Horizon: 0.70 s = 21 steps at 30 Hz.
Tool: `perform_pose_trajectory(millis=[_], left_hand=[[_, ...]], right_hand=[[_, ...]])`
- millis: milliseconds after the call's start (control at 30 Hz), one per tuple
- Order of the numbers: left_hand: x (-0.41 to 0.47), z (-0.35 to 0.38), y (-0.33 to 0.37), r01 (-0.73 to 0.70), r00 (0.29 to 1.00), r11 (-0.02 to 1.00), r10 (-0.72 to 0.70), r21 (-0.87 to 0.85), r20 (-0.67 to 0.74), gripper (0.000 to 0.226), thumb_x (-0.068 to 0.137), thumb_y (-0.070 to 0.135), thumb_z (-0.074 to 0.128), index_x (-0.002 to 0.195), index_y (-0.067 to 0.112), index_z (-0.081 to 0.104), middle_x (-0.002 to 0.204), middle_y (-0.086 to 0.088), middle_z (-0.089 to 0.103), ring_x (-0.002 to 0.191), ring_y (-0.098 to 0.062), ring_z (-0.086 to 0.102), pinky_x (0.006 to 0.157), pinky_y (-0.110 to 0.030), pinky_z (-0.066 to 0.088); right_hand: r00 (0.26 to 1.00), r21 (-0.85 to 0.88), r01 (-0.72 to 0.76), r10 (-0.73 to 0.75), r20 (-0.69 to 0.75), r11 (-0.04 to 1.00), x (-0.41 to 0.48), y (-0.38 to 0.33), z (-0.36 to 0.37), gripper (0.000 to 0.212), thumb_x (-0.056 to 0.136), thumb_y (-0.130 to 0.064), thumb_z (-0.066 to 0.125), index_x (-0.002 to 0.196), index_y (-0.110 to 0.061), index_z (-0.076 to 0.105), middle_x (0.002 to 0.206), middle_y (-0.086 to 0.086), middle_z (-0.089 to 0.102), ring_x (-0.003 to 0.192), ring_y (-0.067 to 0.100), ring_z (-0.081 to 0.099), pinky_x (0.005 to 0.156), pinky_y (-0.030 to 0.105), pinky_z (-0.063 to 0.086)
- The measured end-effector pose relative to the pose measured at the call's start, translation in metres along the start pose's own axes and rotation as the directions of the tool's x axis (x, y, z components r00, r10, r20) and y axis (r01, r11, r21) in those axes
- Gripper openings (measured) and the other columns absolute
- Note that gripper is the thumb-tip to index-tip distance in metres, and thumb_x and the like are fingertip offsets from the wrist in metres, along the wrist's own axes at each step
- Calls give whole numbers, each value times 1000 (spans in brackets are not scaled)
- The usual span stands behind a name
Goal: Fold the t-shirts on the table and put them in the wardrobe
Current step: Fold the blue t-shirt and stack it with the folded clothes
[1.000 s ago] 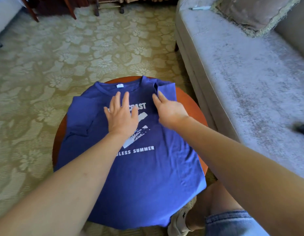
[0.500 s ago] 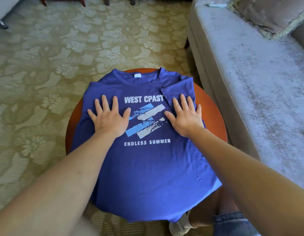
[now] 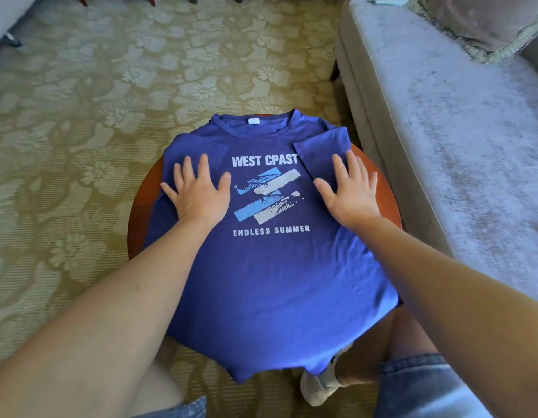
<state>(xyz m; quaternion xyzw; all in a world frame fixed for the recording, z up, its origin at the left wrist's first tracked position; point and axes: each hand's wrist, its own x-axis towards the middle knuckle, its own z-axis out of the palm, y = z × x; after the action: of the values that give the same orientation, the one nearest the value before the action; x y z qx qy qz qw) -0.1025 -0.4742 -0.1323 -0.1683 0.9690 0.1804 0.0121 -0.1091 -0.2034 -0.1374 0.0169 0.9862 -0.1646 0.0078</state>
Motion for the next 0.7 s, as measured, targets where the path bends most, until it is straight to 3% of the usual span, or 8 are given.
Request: perform_pose_trajectory(millis=[100, 200, 300, 367, 500, 567, 633, 700], left_hand=[[-31, -13, -19, 62, 993, 995, -69, -78, -92, 65, 98, 43, 43, 154, 22, 18, 162, -5, 15, 150, -27, 4, 116, -58, -2], [-71, -21, -41, 172, 980, 981, -181, -93, -88, 68, 97, 40, 49, 154, 21, 17, 161, -8, 15, 149, -29, 8, 118, -56, 7], [-111, -27, -54, 224, 969, 962, -237, -159, -72, 73, 95, 38, 53, 155, 18, 16, 161, -12, 13, 148, -31, 10, 118, -47, 14], [-133, -30, -58, 271, 956, 935, -288, -229, -45, 76, 95, 37, 56, 155, 18, 14, 161, -12, 10, 147, -31, 11, 117, -43, 16], [-163, -33, -69, 425, 898, 819, -434, -385, 69, 81, 94, 34, 59, 156, 21, 9, 161, -10, 14, 145, -34, 22, 114, -49, 26], [-173, -33, -79, 441, 893, 795, -436, -417, 115, 82, 92, 33, 60, 156, 22, 9, 157, -11, 25, 138, -37, 35, 112, -50, 32], [-182, -33, -87, 433, 899, 790, -411, -434, 148, 82, 90, 29, 60, 156, 23, 11, 154, -11, 33, 134, -37, 41, 110, -49, 36], [-189, -33, -92, 390, 921, 818, -352, -424, 167, 81, 88, 24, 59, 155, 23, 14, 152, -10, 37, 132, -37, 44, 110, -48, 37]], right_hand=[[989, 158, -48, 68, -128, 986, -34, 19, -12, 62, 96, -38, 48, 150, -12, 30, 159, 15, 20, 146, 33, 18, 117, 49, 13], [980, 275, -138, 171, -101, 952, -77, 39, -16, 64, 94, -22, 54, 150, -7, 27, 157, 19, 20, 143, 39, 20, 117, 45, 18], [959, 357, -208, 261, -106, 911, -115, 46, -20, 65, 92, -18, 57, 149, -4, 29, 154, 23, 24, 140, 41, 25, 116, 42, 19], [947, 461, -259, 318, -54, 849, -136, 46, -22, 66, 90, -20, 60, 148, -6, 31, 149, 22, 31, 134, 38, 35, 112, 41, 26], [901, 583, -404, 416, 122, 705, -166, 52, -22, 82, 77, -46, 62, 143, -8, 31, 131, 17, 55, 121, 35, 54, 100, 42, 41], [878, 597, -462, 435, 202, 656, -177, 55, -22, 72, 85, -34, 66, 143, -8, 33, 118, 8, 60, 118, 31, 56, 100, 41, 43], [887, 617, -456, 386, 253, 642, -187, 55, -24, 48, 86, -14, 66, 130, -7, 48, 104, 3, 64, 106, 28, 61, 91, 36, 45], [892, 613, -449, 361, 271, 650, -200, 56, -23, 51, 83, -4, 63, 132, -9, 49, 99, 2, 65, 102, 27, 60, 91, 37, 45]])
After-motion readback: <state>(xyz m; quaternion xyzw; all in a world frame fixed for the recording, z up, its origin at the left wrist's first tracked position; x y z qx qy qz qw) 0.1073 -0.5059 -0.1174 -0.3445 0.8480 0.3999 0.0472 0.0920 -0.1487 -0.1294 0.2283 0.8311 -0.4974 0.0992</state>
